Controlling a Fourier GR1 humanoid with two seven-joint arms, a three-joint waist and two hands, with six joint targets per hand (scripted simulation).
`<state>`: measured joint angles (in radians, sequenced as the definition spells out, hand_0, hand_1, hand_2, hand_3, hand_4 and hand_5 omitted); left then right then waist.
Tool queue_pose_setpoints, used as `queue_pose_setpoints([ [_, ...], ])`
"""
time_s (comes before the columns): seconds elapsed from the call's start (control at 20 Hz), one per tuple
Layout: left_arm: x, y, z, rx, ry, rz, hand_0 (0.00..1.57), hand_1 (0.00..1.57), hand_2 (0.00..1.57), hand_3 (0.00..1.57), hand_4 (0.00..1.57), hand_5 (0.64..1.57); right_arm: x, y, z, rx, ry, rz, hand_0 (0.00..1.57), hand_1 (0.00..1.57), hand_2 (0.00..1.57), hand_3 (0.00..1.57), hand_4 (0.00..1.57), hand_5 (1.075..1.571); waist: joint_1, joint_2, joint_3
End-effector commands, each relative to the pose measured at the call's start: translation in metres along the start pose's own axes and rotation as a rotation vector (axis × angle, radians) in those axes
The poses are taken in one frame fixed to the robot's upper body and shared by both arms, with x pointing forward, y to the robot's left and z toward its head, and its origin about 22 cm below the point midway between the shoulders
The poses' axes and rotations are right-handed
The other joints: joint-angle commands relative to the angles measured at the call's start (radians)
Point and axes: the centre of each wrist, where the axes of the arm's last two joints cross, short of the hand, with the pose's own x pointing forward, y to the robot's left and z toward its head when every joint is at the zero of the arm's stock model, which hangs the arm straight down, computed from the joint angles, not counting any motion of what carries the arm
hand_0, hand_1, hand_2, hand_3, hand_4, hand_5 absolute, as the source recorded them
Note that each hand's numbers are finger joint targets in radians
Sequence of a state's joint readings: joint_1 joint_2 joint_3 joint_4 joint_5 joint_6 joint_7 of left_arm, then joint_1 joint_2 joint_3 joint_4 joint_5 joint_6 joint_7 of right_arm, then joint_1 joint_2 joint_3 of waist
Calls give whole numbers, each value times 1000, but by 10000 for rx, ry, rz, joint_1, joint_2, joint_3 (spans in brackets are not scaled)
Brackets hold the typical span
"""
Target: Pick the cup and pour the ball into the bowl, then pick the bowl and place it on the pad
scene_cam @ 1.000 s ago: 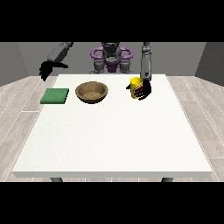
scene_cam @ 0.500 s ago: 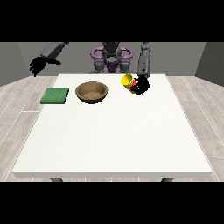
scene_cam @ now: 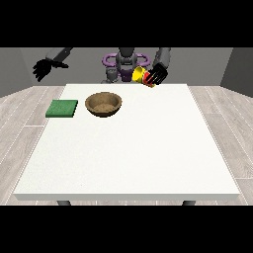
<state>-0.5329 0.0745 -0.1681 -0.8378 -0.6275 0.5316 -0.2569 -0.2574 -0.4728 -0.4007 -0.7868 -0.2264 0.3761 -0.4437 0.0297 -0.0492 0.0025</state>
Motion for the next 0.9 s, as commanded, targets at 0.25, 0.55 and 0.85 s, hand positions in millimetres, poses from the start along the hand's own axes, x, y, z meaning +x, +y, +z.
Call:
queue_pose_setpoints([
  [0.25,64,-19,-25,-98,-301,-1948,1364,1364,1571,1571,1068,1568,-6,7,-6,113,133,-125,0,0,83,0,0,1554,-33,-13,-20],
  [0.55,72,-25,-14,-779,-803,-3125,1080,1080,1571,1571,965,1570,-18,-7,14,-211,273,-27,0,0,58,0,0,1551,27,-350,-21],
  [0.85,126,-23,-32,-348,-1922,-4528,562,562,1571,1564,914,1570,6,-8,-21,-339,-453,114,0,0,0,0,0,1537,206,621,-16],
])
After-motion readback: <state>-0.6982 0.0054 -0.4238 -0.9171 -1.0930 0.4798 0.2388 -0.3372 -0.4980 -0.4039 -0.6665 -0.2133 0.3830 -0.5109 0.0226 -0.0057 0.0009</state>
